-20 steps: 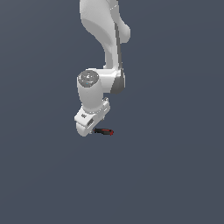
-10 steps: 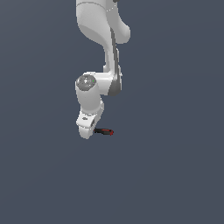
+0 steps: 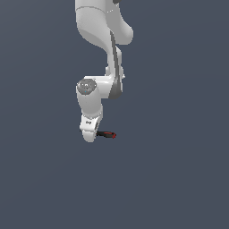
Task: Pick up the object and move it to a goal position.
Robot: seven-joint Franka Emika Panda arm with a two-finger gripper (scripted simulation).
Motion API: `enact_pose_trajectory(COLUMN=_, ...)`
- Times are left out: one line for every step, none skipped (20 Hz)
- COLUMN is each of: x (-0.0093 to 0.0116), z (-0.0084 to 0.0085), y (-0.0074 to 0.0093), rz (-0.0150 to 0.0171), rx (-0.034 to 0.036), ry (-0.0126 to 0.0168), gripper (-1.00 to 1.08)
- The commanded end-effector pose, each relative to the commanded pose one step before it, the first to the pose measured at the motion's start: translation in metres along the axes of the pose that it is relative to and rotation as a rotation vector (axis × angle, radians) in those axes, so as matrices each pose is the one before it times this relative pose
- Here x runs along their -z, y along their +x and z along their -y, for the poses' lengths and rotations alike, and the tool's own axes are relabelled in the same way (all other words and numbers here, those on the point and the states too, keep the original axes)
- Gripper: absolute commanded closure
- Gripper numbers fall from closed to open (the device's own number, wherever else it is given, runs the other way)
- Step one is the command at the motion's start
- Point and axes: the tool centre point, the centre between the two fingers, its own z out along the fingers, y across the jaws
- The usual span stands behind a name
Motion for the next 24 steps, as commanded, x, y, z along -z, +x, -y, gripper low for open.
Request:
enact_pose_trajectory(x=-0.00174, z=0.00071, y=-0.00079, rz=-0.00094, rx=0.02421, ry=0.00025, gripper=-0.92)
enact_pose_trajectory(x=-0.00047, z=0.00021, y=-0.00023, rz=-0.00024, rx=0.00593, ry=0.00014, gripper=-0.92)
enact_pose_trajectory(x=-0.00036, z=0.00016, y=-0.00017, rz=-0.00019, rx=0.00463, ry=0.00011, gripper=-0.92)
enact_pose_trajectory(x=-0.00026, z=0.00012, y=-0.00012, rz=-0.00014, rx=0.00331, ry=0.00008, gripper=-0.92)
enact_pose_trajectory(x=-0.00016, z=0.00007, y=-0.00009, rz=-0.00008, rx=0.00195, ry=0.00004, gripper=-0.92)
enact_pose_trajectory(x=-0.00005, z=0.00002, y=-0.00001, rz=-0.00003, rx=0.00069, ry=0.00002, gripper=-0.92)
enact_pose_trajectory(x=0.00021, z=-0.00006, y=0.00002, rz=0.00019, rx=-0.00447, ry=0.00016, gripper=-0.92)
enact_pose_trajectory(x=-0.00033, z=0.00001, y=-0.00002, rz=0.00000, rx=0.00000, ry=0.00000, gripper=-0.92)
enact_pose_trajectory(x=-0.00100, z=0.00003, y=-0.00006, rz=0.00000, rx=0.00000, ry=0.00000, gripper=-0.92)
enact_pose_trajectory(x=-0.00166, z=0.00005, y=-0.00010, rz=0.00000, rx=0.00000, ry=0.00000, gripper=-0.92)
enact_pose_trajectory(x=-0.00232, z=0.00007, y=0.00027, rz=0.00002, rx=0.00069, ry=0.00001, gripper=-0.92)
enact_pose_trajectory(x=-0.00296, z=0.00011, y=-0.00018, rz=0.00000, rx=0.00000, ry=0.00000, gripper=-0.92)
enact_pose_trajectory(x=-0.00361, z=0.00013, y=0.00020, rz=0.00001, rx=0.00069, ry=0.00001, gripper=-0.92)
enact_pose_trajectory(x=-0.00424, z=0.00017, y=-0.00025, rz=0.00000, rx=0.00000, ry=0.00000, gripper=-0.92)
enact_pose_trajectory(x=-0.00486, z=0.00019, y=0.00029, rz=0.00000, rx=0.00098, ry=0.00002, gripper=-0.92)
enact_pose_trajectory(x=-0.00545, z=0.00021, y=0.00009, rz=0.00000, rx=0.00069, ry=0.00001, gripper=-0.92)
enact_pose_trajectory(x=-0.00536, z=0.00019, y=-0.00032, rz=0.00000, rx=0.00000, ry=0.00000, gripper=-0.92)
enact_pose_trajectory(x=-0.00465, z=0.00010, y=0.00023, rz=-0.00001, rx=0.00085, ry=0.00000, gripper=-0.92)
enact_pose_trajectory(x=-0.00395, z=0.00003, y=-0.00022, rz=0.00000, rx=0.00000, ry=0.00000, gripper=-0.92)
enact_pose_trajectory(x=-0.00323, z=-0.00008, y=0.00024, rz=-0.00001, rx=0.00069, ry=-0.00003, gripper=-0.92)
enact_pose_trajectory(x=-0.00257, z=-0.00015, y=-0.00012, rz=0.00000, rx=0.00000, ry=0.00000, gripper=-0.92)
enact_pose_trajectory(x=-0.00192, z=-0.00022, y=-0.00008, rz=0.00000, rx=0.00000, ry=0.00000, gripper=-0.92)
enact_pose_trajectory(x=-0.00130, z=-0.00024, y=-0.00004, rz=0.00000, rx=0.00000, ry=0.00000, gripper=-0.92)
enact_pose_trajectory(x=-0.00074, z=-0.00019, y=-0.00002, rz=0.00000, rx=0.00000, ry=0.00000, gripper=-0.92)
